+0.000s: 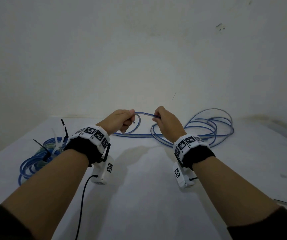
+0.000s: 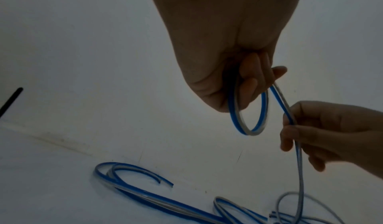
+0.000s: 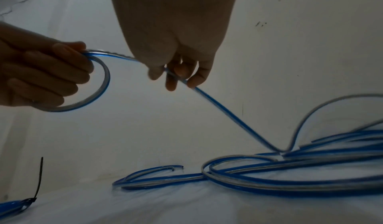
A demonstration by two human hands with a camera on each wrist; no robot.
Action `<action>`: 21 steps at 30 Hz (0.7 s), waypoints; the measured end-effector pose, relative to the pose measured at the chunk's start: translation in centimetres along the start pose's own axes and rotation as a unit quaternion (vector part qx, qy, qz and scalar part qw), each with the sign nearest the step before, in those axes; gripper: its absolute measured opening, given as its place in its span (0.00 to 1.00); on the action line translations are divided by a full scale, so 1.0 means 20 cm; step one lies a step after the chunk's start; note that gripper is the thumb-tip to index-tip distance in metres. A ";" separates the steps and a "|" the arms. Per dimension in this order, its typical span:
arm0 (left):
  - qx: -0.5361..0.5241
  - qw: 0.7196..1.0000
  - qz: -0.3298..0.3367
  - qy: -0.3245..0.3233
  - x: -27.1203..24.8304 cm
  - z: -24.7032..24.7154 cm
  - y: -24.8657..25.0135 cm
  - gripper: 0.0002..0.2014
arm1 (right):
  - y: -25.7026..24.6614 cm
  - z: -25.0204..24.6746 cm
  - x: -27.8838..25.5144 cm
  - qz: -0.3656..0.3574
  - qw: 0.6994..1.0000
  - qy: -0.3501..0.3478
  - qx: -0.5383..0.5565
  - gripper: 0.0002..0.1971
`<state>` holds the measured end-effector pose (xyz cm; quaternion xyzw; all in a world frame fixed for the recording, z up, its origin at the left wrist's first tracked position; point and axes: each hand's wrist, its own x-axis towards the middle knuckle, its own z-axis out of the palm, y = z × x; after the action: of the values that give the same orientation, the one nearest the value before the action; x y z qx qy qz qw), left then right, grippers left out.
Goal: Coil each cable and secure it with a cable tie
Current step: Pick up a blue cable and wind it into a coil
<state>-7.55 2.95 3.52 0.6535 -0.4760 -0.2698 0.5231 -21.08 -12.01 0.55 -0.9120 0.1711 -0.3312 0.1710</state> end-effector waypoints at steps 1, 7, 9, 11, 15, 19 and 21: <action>-0.013 1.000 0.001 0.002 0.00 0.00 0.00 0.19 | 0.01 0.00 0.00 0.007 1.000 0.024 -0.012 0.06; -0.085 0.996 -0.003 0.016 0.00 0.00 0.00 0.18 | 0.06 0.01 -0.01 0.090 0.992 0.067 -0.060 0.10; -0.107 0.994 -0.007 0.014 0.00 0.00 0.00 0.18 | 0.07 0.01 -0.01 0.137 0.987 0.079 -0.040 0.11; -0.120 0.993 -0.011 0.004 0.00 0.00 0.00 0.17 | 0.07 0.01 -0.01 0.160 0.983 0.085 -0.018 0.12; -0.112 0.994 -0.006 -0.009 -0.01 0.01 0.01 0.17 | 0.08 0.04 0.01 0.106 0.991 0.087 -0.008 0.10; -0.097 0.995 -0.019 -0.032 -0.01 0.00 0.03 0.19 | 0.09 0.05 0.03 0.044 0.994 0.092 -0.031 0.12; -0.087 0.995 -0.025 -0.044 -0.01 0.01 0.02 0.19 | 0.09 0.05 0.03 0.028 0.994 0.095 -0.044 0.14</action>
<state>-7.91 3.15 3.83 0.6048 -0.4569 -0.3512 0.5496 -20.33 -13.62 -0.57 -0.8780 0.2264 -0.4036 0.1226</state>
